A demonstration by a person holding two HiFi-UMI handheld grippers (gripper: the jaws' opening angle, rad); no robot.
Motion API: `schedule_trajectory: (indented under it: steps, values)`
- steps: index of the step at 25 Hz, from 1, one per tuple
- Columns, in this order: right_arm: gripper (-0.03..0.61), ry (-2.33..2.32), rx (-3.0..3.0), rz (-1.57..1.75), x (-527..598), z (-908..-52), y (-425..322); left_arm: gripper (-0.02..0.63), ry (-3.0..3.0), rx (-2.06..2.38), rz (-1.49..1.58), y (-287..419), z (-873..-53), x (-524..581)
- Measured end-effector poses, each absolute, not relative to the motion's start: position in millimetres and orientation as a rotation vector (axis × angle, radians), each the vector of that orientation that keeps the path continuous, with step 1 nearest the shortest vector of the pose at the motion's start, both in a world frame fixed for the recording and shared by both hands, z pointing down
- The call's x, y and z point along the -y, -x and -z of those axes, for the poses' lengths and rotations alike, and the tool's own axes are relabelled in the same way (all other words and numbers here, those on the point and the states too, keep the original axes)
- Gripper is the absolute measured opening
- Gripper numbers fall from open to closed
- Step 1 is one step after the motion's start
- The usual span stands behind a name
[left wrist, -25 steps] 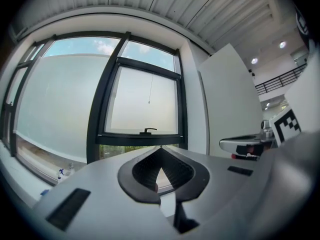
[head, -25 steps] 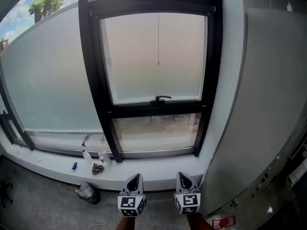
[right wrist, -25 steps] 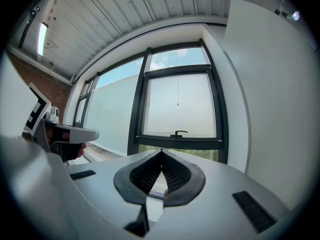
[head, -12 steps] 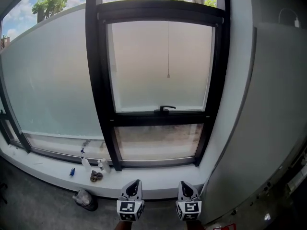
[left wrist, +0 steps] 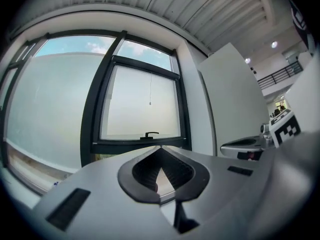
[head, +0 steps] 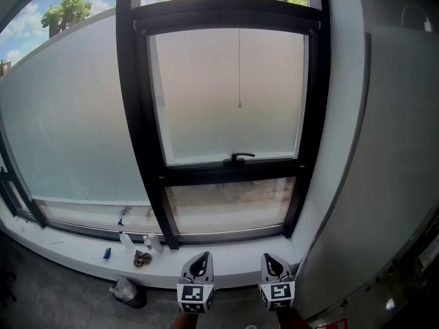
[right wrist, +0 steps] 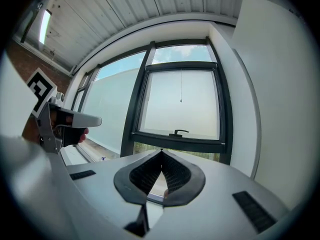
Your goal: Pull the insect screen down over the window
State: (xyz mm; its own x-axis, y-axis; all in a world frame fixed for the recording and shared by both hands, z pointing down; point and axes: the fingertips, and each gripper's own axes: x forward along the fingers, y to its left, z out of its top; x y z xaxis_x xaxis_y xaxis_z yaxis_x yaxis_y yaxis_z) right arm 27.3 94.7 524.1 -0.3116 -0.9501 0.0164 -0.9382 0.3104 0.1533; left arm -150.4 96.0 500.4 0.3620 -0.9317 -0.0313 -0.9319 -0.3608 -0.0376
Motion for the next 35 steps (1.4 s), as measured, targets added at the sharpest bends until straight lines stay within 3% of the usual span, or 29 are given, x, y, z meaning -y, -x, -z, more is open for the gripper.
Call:
schedule_trajectory:
  steps: [15, 21, 35]
  values:
    - [0.002, -1.778, 2.527, 0.189, 37.4, -496.9, -60.8, 0.002, 2.481, -1.813, -0.002, 120.8, -485.9, 30.6]
    - [0.002, -1.734, 2.570, 0.123, 64.3, -500.1, -69.3, 0.002, 2.519, -1.971, -0.146, 132.2, -476.9, 54.4]
    - [0.002, -1.718, 2.616, 0.087, 114.5, -505.3, -83.4, 0.002, 2.467, -2.045, -0.036, 123.9, -497.2, 101.8]
